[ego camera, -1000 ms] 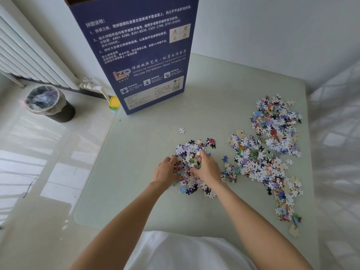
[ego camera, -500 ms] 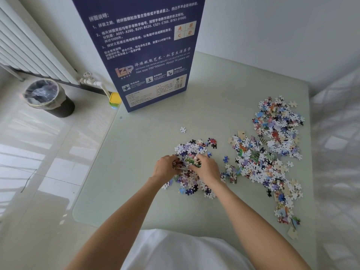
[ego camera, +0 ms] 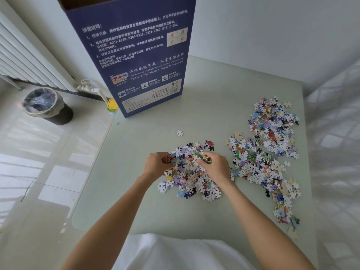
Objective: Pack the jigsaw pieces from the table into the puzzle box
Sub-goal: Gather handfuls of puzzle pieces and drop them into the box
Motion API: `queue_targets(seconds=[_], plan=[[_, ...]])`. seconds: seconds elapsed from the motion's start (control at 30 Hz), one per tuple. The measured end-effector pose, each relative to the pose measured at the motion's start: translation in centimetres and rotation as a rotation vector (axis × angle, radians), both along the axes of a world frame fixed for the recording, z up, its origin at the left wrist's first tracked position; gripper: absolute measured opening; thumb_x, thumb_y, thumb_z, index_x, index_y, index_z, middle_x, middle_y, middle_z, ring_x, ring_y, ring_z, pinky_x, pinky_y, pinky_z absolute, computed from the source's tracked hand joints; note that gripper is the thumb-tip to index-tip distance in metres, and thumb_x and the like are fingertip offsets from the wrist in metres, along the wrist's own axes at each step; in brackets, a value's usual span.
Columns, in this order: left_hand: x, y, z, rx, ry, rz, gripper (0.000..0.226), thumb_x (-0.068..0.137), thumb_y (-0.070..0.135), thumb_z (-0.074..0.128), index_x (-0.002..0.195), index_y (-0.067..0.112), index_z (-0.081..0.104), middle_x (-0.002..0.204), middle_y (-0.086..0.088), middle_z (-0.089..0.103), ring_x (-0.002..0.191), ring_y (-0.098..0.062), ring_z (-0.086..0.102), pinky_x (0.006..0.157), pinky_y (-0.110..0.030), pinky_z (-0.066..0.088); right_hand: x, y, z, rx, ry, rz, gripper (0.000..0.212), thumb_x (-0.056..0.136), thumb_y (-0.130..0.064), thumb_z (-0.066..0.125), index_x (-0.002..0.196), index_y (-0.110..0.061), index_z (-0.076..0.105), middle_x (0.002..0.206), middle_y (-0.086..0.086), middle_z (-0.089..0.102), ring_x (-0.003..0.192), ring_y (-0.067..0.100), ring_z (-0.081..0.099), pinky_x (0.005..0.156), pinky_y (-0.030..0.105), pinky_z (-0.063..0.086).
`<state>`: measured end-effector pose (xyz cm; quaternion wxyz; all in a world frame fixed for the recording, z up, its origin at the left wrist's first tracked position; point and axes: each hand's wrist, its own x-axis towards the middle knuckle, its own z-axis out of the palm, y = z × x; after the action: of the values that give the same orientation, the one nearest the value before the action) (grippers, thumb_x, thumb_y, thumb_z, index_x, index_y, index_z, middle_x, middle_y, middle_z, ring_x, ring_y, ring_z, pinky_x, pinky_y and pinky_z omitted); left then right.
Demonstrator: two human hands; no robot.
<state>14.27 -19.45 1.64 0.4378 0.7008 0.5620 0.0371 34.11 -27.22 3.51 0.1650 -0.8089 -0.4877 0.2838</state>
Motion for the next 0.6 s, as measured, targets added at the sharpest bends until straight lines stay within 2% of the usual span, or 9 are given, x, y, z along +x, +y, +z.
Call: queue_targets(seconds=[0.1,0.17,0.23,0.3,0.4,0.43,0.53,0.6], plan=[[-0.2,0.7,2.4,0.095,-0.082,0.028,0.023,0.079,0.028,0.073,0.074,0.008,0.063,0.064,-0.006,0.062,0.055,-0.016,0.043,0.050,-0.023,0.029,0.6,0.9,3.0,0.071,0.054,0.026,0.042,0.083,-0.039,0.065,0.119,-0.017,0.062,0.112,-0.001,0.068,0.043,-0.003,0.041,0.052,0.007,0.034],[-0.2,1.5,5.4,0.165,-0.157,0.021,0.019,0.079,0.030,0.073,0.080,0.012,0.068,0.069,-0.001,0.065,0.059,-0.015,0.052,0.053,-0.023,0.037,1.0,1.9,6.2,0.142,0.143,0.042,0.042,0.081,-0.036,0.067,0.116,-0.014,0.063,0.109,-0.001,0.068,0.057,-0.001,0.056,0.052,0.006,0.041],[0.0,2.5,9.2,0.241,-0.248,0.006,0.016,0.078,0.028,0.073,0.085,0.014,0.070,0.073,0.003,0.068,0.065,-0.009,0.060,0.060,-0.025,0.046,1.3,3.5,10.0,0.227,0.269,0.047,0.039,0.078,-0.033,0.070,0.112,-0.015,0.065,0.100,0.001,0.070,0.064,0.008,0.066,0.057,0.014,0.052],[0.0,4.1,13.5,0.354,-0.354,0.012,0.013,0.076,0.023,0.075,0.085,0.015,0.071,0.075,0.003,0.068,0.068,-0.009,0.061,0.063,-0.027,0.049,1.6,5.6,13.9,0.332,0.402,0.037,0.029,0.076,-0.026,0.073,0.103,-0.021,0.066,0.092,0.005,0.070,0.066,0.014,0.068,0.057,0.024,0.057],[-0.5,7.8,21.0,0.588,-0.444,0.063,0.008,0.075,0.020,0.075,0.075,0.022,0.068,0.065,0.014,0.061,0.060,-0.001,0.056,0.056,-0.015,0.042,1.8,9.8,19.8,0.485,0.453,0.089,0.017,0.075,-0.021,0.074,0.089,-0.028,0.068,0.083,0.010,0.067,0.067,0.021,0.063,0.058,0.032,0.059],[-0.7,9.2,23.3,0.667,-0.457,0.085,0.006,0.077,0.021,0.074,0.078,0.022,0.068,0.065,0.018,0.059,0.060,0.003,0.055,0.055,-0.010,0.039,1.7,11.3,21.4,0.518,0.451,0.110,0.015,0.076,-0.022,0.074,0.089,-0.027,0.069,0.083,0.009,0.067,0.068,0.020,0.063,0.059,0.032,0.058],[-1.2,14.0,29.0,0.881,-0.463,0.185,0.010,0.079,0.026,0.073,0.086,0.021,0.068,0.067,0.016,0.058,0.059,0.009,0.052,0.054,-0.007,0.035,1.4,15.8,25.7,0.600,0.425,0.151,0.026,0.079,-0.022,0.071,0.103,-0.013,0.066,0.097,0.003,0.066,0.078,0.011,0.066,0.059,0.029,0.058],[-1.5,17.4,31.0,0.938,-0.437,0.230,0.010,0.078,0.026,0.072,0.078,0.021,0.063,0.061,0.017,0.053,0.054,0.009,0.048,0.051,-0.009,0.032,1.2,18.6,27.4,0.638,0.413,0.167,0.028,0.080,-0.024,0.071,0.105,-0.014,0.065,0.106,0.005,0.066,0.089,0.016,0.066,0.061,0.034,0.059]])
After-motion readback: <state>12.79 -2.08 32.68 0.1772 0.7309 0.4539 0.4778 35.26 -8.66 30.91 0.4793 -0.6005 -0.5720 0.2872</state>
